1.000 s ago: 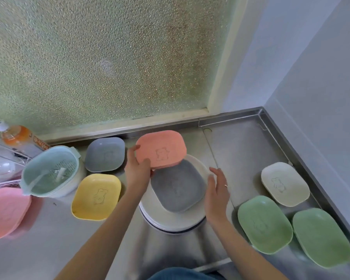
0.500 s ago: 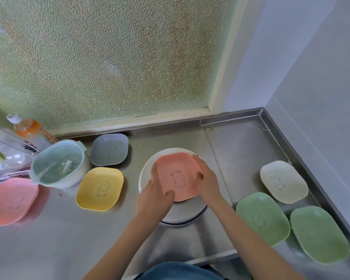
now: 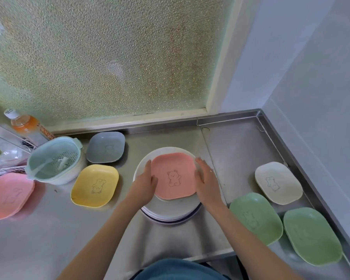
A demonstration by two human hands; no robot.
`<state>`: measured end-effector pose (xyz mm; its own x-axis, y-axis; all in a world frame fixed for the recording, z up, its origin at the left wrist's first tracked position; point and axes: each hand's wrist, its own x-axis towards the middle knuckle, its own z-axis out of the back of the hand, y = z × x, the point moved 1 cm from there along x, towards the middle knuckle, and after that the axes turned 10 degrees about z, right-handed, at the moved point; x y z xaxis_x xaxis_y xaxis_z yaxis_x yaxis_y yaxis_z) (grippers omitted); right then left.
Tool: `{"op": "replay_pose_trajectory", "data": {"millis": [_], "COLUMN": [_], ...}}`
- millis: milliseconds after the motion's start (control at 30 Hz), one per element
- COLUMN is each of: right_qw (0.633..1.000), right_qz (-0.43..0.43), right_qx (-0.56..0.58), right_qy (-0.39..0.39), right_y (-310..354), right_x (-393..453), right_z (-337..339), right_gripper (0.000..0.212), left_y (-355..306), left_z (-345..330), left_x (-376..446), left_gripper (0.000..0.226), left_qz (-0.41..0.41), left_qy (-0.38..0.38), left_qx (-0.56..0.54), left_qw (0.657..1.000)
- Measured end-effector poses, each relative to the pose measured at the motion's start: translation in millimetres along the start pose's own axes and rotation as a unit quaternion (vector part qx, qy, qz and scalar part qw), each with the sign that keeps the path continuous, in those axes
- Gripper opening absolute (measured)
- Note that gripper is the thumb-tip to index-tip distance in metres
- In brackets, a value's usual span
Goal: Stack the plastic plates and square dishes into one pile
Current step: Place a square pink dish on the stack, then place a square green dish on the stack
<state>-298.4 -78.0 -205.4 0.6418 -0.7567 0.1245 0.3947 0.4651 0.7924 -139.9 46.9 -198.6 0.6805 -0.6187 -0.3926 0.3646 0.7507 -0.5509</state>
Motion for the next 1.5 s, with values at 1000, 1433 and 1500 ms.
{"op": "replay_pose_trajectory", "data": {"millis": [1000, 1433, 1500], "right_qw": [0.936, 0.947, 0.971], "right_qz": [0.250, 0.199, 0.196], "right_qx": [-0.171, -0.060, -0.024], "right_qy": [0.177, 0.244, 0.136], "right_y": [71.2, 59.4, 46.8], "right_x": [-36.6, -41.8, -42.0], "right_z": [-8.8, -24.2, -9.5], "right_gripper": [0.072, 0.046, 0.044], "left_y": [2.6, -2.8, -6.6], "left_z": [8.7, 15.6, 15.2], "left_x": [4.9, 5.9, 7.8], "left_gripper": [0.047, 0.034, 0.039], "left_qz": [-0.049, -0.029, -0.017], "left_qy": [-0.004, -0.056, -0.066], "left_qx": [-0.010, -0.041, -0.021], "left_qw": [0.999, 0.997, 0.997]}}
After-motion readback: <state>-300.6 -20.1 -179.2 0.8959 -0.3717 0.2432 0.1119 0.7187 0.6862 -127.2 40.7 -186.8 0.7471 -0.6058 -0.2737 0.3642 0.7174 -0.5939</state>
